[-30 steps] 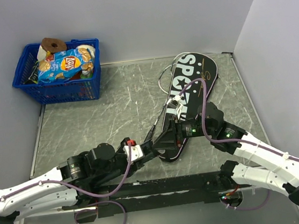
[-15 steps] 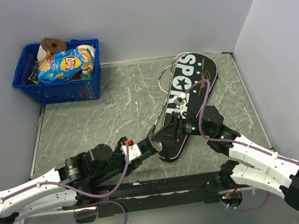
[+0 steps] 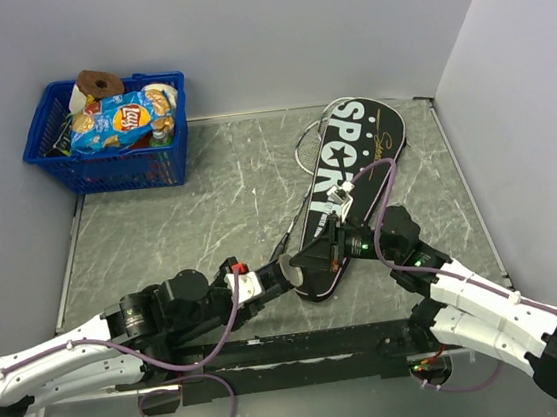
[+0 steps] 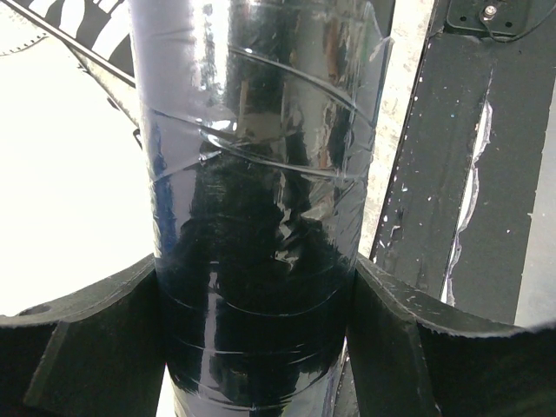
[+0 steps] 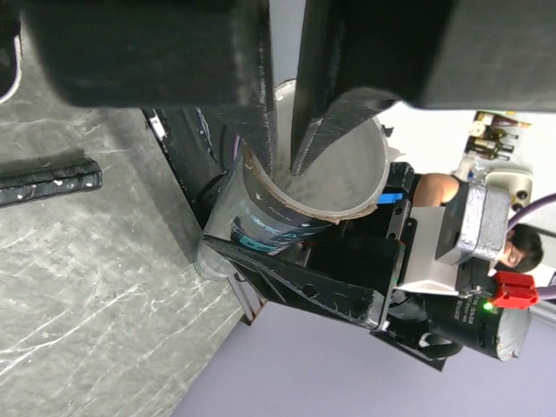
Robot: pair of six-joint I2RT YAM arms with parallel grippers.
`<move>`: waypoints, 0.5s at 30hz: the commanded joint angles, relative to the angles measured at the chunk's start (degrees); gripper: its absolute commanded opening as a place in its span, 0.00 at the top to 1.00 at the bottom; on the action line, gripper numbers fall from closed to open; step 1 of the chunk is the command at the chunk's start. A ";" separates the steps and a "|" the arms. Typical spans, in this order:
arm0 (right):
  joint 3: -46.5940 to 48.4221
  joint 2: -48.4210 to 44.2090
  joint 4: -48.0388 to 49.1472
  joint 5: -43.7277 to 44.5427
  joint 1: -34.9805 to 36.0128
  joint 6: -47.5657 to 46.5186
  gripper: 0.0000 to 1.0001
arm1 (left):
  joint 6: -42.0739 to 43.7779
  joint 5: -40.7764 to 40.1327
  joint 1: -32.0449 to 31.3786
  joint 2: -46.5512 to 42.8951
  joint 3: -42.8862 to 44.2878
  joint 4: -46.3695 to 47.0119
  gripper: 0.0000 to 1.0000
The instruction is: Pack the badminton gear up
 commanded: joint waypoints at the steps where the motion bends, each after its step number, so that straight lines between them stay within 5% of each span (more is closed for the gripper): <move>1: -2.13 0.92 -7.87 3.68 0.01 -3.04 0.86 | -2.63 7.10 -1.77 -2.10 2.30 13.58 0.99; 15: -0.55 -4.96 -19.19 3.77 4.22 -5.76 0.99 | -2.63 0.87 -1.77 -1.40 2.66 13.93 0.99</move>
